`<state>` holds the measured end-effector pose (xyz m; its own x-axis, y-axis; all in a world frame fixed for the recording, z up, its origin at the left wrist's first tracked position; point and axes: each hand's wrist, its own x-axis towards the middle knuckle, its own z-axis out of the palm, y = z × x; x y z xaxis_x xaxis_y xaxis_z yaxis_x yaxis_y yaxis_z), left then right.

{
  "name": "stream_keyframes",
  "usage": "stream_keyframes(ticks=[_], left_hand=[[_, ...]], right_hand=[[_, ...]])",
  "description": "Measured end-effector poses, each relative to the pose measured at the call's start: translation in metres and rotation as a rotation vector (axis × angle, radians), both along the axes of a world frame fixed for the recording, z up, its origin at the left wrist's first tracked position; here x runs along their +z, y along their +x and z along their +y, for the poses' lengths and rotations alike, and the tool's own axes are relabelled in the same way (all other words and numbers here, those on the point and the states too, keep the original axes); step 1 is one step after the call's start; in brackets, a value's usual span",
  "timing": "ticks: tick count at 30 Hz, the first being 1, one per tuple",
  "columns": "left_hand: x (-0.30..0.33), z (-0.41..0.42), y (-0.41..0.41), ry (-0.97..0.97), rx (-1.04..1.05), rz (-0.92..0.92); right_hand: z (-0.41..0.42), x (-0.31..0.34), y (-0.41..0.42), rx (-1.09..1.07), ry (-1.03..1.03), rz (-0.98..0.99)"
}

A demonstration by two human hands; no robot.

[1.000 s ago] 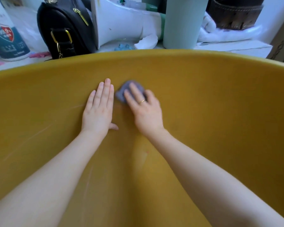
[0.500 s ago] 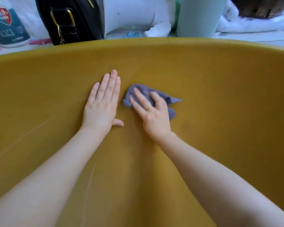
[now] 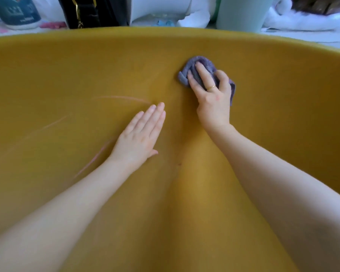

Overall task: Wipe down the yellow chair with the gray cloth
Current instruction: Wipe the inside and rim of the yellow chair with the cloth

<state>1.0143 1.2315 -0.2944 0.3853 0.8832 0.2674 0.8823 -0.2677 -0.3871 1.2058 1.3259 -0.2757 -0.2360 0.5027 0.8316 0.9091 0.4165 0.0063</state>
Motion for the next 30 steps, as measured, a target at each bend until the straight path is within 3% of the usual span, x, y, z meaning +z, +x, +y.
stream_keyframes(ticks=[7, 12, 14, 19, 21, 25, 30], left_hand=[[-0.015, -0.024, -0.006, -0.244, 0.188, 0.056], [-0.032, -0.045, -0.003, -0.438, 0.187, 0.026], [-0.035, -0.045, -0.003, -0.435, 0.204, -0.017], [-0.038, -0.044, -0.002, -0.457, 0.226, -0.028], [-0.040, -0.043, -0.004, -0.453, 0.216, -0.038], [-0.040, -0.043, -0.006, -0.434, 0.212, -0.057], [-0.033, -0.054, -0.003, -0.484, 0.202, -0.081]], right_hand=[[-0.092, -0.114, -0.025, 0.271, -0.338, -0.143], [-0.124, -0.111, -0.015, 0.398, -0.477, -0.312], [-0.107, -0.093, -0.007, 0.392, -0.404, -0.272], [-0.055, -0.041, 0.009, 0.034, -0.226, 0.041], [-0.062, -0.060, 0.003, 0.071, -0.240, 0.064], [-0.122, -0.119, -0.020, 0.246, -0.454, 0.033], [-0.179, -0.133, -0.028, 0.417, -0.657, -0.047]])
